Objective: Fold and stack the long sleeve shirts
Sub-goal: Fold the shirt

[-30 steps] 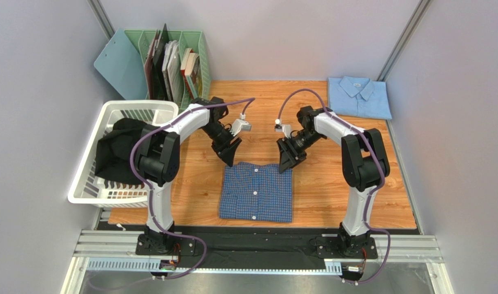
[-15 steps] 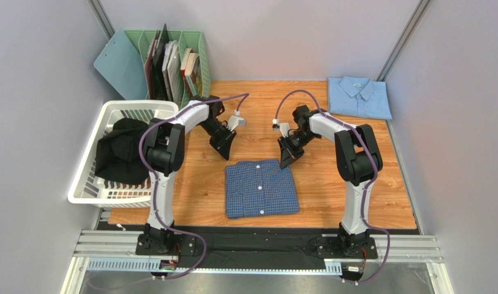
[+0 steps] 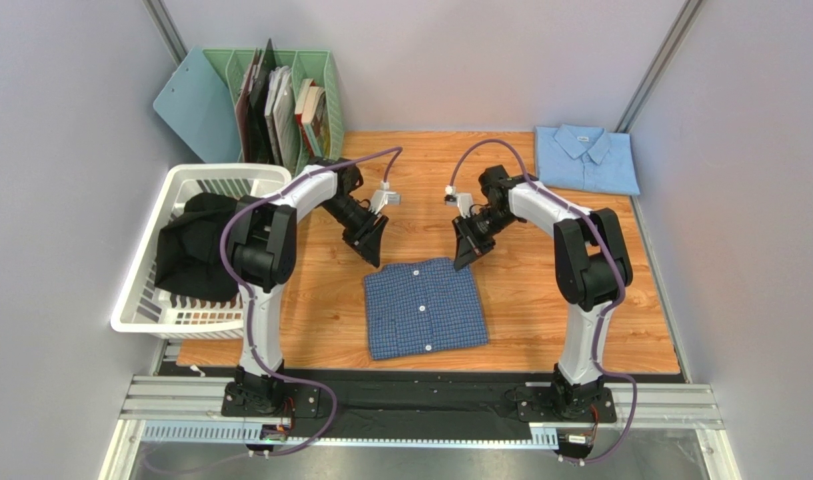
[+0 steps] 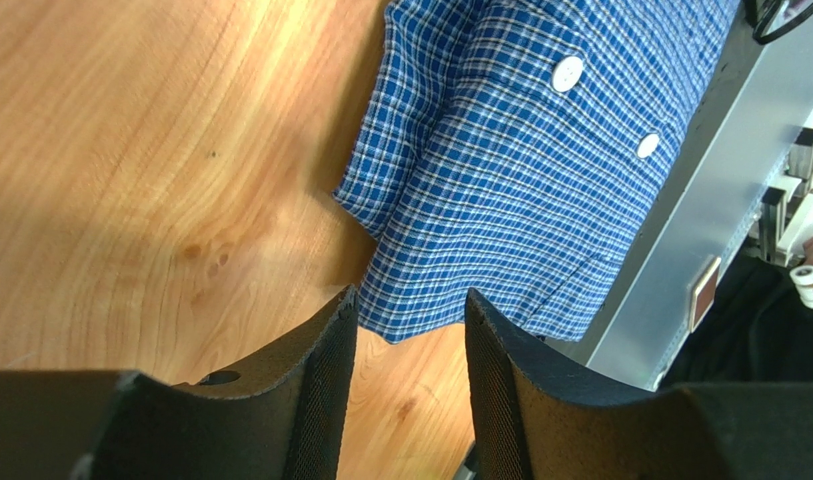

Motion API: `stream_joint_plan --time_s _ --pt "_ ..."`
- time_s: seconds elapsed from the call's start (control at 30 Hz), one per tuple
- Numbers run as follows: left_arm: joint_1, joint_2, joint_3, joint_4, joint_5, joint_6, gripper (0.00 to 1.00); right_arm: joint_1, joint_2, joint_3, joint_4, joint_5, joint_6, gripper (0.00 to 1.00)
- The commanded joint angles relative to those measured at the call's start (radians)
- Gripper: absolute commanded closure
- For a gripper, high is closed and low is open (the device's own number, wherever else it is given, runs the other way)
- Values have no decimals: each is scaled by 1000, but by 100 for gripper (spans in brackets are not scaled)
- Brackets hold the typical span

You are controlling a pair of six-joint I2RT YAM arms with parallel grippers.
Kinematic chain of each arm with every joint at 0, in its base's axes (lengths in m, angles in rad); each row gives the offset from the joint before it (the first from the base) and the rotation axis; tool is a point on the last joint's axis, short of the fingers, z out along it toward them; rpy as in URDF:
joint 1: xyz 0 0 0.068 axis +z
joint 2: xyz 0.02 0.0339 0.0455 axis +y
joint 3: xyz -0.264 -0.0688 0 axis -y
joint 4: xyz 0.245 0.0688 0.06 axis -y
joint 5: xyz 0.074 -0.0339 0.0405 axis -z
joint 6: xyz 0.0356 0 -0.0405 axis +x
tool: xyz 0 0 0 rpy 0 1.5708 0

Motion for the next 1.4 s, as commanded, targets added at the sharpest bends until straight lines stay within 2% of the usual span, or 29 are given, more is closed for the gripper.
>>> stream_joint_plan --time_s 0.0,0.17,0.33,0.43,0.47,0.53,0.73,0.93,1.1,1.17,1.2,1.27,1.3,1.33,1.37 --pt "-18 -28 -19 -16 -18 20 50 18 -40 15 14 -34 12 94" --pt "-50 -51 -78 -33 -51 41 50 18 -37 9 14 -20 5 94" --pt "-56 -90 -150 21 -123 4 50 18 -46 5 15 -20 3 94" --pt "-56 -99 -156 21 -125 15 70 18 -38 5 18 -13 8 95" --pt "-56 -102 -148 17 -124 23 87 18 -35 7 18 -8 9 95" --pt "-53 -114 -118 15 -122 17 100 18 -41 2 15 -4 9 98" --pt "-21 -88 -18 18 -218 4 100 13 -63 5 27 6 29 100" --pt "-7 41 62 38 -340 -23 100 11 47 65 118 91 74 100" --pt "-4 158 273 -38 -413 -65 100 -21 123 133 139 153 166 100" --pt "5 169 307 -46 -397 -62 100 -31 121 154 152 165 173 93" --pt "8 163 307 -31 -374 -60 100 -36 118 163 155 170 179 81" --pt "18 148 315 -23 -361 -57 88 -54 98 186 155 144 193 71" --pt "25 107 307 -4 -302 -55 82 -62 81 208 155 129 218 56" --pt "47 75 292 21 -282 -71 69 -71 65 216 152 87 225 49" --pt "57 -12 251 42 -199 -80 63 -80 42 220 140 61 229 44"
